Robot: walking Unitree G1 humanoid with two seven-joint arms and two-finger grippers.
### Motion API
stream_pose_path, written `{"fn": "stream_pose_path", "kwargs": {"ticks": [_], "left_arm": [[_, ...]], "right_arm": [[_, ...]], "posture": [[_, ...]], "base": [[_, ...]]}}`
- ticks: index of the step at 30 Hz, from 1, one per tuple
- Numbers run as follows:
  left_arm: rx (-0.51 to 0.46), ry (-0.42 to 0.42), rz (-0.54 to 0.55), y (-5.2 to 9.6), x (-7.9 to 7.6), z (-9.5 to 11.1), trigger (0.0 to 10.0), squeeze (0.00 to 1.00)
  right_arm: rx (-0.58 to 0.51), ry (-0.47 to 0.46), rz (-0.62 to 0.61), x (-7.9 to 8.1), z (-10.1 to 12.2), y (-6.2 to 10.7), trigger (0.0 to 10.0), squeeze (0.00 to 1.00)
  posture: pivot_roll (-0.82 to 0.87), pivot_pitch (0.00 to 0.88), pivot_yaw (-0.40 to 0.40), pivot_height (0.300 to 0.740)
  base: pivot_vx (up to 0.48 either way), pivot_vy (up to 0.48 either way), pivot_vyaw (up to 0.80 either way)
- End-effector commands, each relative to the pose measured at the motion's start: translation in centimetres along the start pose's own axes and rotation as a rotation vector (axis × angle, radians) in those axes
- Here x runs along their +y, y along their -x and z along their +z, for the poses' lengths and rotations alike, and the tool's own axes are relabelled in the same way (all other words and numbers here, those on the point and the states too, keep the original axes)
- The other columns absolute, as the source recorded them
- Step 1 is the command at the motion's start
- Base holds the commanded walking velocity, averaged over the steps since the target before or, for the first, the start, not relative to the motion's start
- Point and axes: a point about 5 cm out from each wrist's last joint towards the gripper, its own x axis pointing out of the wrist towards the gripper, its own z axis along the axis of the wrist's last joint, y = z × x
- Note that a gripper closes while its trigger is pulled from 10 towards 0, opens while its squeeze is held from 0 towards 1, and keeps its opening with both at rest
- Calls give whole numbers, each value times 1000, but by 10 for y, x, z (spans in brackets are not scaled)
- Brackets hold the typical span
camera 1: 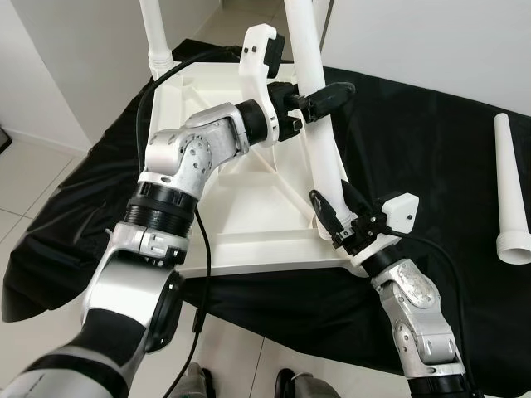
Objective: Building children table
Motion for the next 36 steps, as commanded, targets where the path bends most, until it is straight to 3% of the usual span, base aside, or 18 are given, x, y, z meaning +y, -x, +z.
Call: {"fn": "stream_pose_path", "kwargs": {"ticks": [1, 11, 12, 13, 15, 16, 24, 25, 26, 36], "left_arm": [[35, 11, -243, -6, -22, -6, 0, 0], [35, -20, -231, -7, -19, -7, 0, 0], [31, -23, -225, -8, -19, -5, 0, 0], [30, -36, -211, -8, -19, -3, 0, 0], [33, -47, -192, -9, -18, -1, 0, 0], [30, -76, -181, -10, -19, 2, 10000, 0], [0, -159, -192, -11, -28, 8, 10000, 0], [-23, -219, -208, -11, -36, 11, 10000, 0], [-31, -240, -214, -11, -39, 12, 10000, 0], [-48, -382, -202, -11, -53, 10, 10000, 0]], "right_arm": [[-23, 30, 23, 3, 5, -1, 10000, 0], [-16, 55, 37, 1, 5, -4, 10000, 0], [-17, 54, 40, 1, 5, -5, 10000, 494], [-18, 55, 40, 1, 6, -5, 10000, 671], [-21, 42, 48, 1, 6, -5, 10000, 690], [-21, 43, 50, 1, 6, -6, 10000, 1000], [25, 54, 19, -1, 5, -8, 10000, 1000], [98, 59, -7, -3, 3, -12, 10000, 812], [117, 72, -11, -4, 3, -14, 10000, 0], [168, 136, 13, -4, 10, -26, 10000, 0]], "posture": [[16, 148, -31, 740], [23, 140, -36, 740], [24, 138, -36, 740], [26, 136, -36, 740], [26, 133, -34, 740], [25, 132, -33, 740], [23, 129, -33, 740], [22, 129, -33, 740], [20, 129, -35, 740], [25, 137, -37, 740]], "base": [[0, 0, 0], [0, 0, 0], [0, 0, 0], [0, 0, 0], [0, 0, 0], [0, 0, 0], [0, 0, 0], [0, 0, 0], [0, 0, 0], [0, 0, 0]]}}
